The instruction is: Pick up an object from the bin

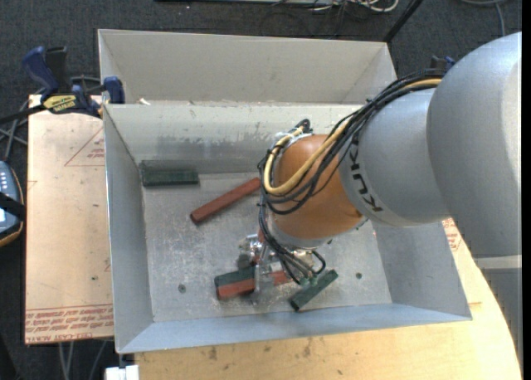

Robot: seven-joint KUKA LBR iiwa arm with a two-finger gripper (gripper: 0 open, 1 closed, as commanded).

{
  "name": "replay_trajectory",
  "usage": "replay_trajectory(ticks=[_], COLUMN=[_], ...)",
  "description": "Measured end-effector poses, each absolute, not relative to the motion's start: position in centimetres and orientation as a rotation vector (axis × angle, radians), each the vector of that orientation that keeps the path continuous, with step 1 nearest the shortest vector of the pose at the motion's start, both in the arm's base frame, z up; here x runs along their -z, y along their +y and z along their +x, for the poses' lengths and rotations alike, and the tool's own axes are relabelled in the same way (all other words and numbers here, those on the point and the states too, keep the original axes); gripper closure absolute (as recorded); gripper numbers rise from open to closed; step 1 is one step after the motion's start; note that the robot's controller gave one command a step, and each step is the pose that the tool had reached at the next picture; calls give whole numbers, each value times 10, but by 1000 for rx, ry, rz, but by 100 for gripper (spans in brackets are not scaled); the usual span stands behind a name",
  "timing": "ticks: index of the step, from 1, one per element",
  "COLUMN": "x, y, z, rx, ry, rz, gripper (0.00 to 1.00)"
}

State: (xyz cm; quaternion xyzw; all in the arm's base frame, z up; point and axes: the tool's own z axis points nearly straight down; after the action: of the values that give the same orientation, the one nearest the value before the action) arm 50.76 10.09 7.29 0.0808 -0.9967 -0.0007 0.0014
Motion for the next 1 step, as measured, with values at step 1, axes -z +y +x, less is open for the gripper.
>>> replay_trajectory(ticks=[1], x=[-93], y=[101], z=[505], rx=[0], ry=[-3120], rz=[253], gripper=[100])
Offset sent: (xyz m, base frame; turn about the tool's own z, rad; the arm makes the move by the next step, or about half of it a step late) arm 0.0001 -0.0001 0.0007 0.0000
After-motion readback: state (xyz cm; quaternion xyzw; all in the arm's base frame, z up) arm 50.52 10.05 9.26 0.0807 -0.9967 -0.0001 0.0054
